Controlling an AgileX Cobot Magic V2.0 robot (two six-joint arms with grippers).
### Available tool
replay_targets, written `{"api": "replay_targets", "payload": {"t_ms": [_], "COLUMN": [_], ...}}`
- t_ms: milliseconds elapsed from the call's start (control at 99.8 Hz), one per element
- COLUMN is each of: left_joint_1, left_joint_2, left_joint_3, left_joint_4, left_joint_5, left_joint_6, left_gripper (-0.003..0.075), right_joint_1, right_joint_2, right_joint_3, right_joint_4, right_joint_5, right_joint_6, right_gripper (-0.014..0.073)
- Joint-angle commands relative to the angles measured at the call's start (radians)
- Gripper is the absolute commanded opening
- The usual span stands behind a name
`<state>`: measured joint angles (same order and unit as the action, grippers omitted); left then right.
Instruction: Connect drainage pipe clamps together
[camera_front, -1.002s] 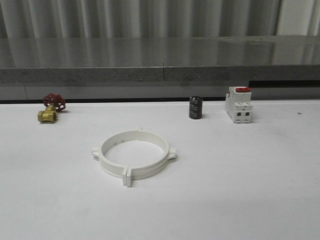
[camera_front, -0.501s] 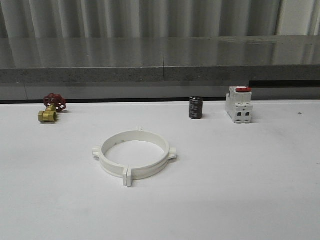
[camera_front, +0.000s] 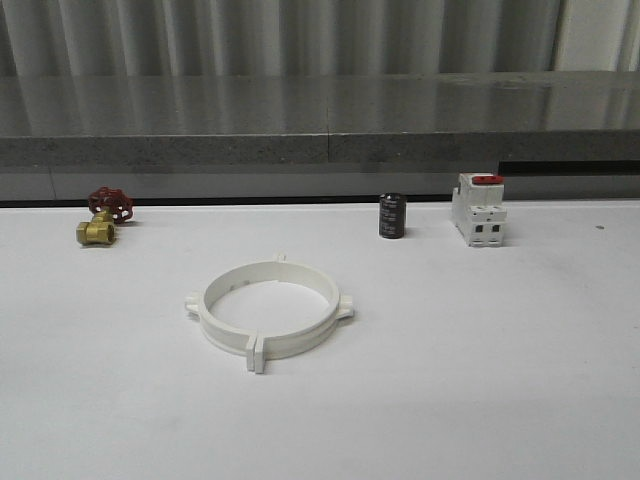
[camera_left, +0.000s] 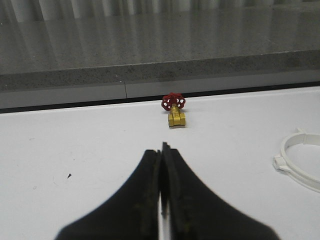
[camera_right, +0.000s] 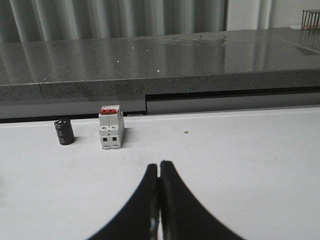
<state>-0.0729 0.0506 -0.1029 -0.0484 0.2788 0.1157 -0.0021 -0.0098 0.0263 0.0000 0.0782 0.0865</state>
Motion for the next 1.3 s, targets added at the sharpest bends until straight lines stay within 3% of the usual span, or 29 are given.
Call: {"api": "replay_targets", "payload": {"t_ms": [0,80,180,1293], "left_joint_1": [-0.008,-0.008,-0.008,-0.008], "left_joint_2": [-0.041,-0.08,-0.081,-0.081], "left_joint_3": [0.034,0.092,0.15,0.147], "left_joint_4": [0.041,0.091,0.095,0.095], "left_joint_5": [-0.152,-0.211,-0.288,-0.256], "left_joint_6": [-0.079,-0.167,-0.169,-0.169], "left_gripper": [-0.0021,-0.0021,-0.0021,-0.0021], "right_joint_1": [-0.008,-0.008,-0.008,-0.008], "right_joint_2": [-0.02,-0.02,-0.02,-0.02], "right_joint_3": [-0.016,-0.016,-0.016,-0.016], "right_joint_4": [0.0,0.0,0.0,0.0], "right_joint_5": [-0.089,-0.089,-0.089,-0.089], "right_joint_6": [-0.009,-0.009,-0.009,-0.009], "right_gripper": [-0.0068,-0.0068,-0.0068,-0.0068]}}
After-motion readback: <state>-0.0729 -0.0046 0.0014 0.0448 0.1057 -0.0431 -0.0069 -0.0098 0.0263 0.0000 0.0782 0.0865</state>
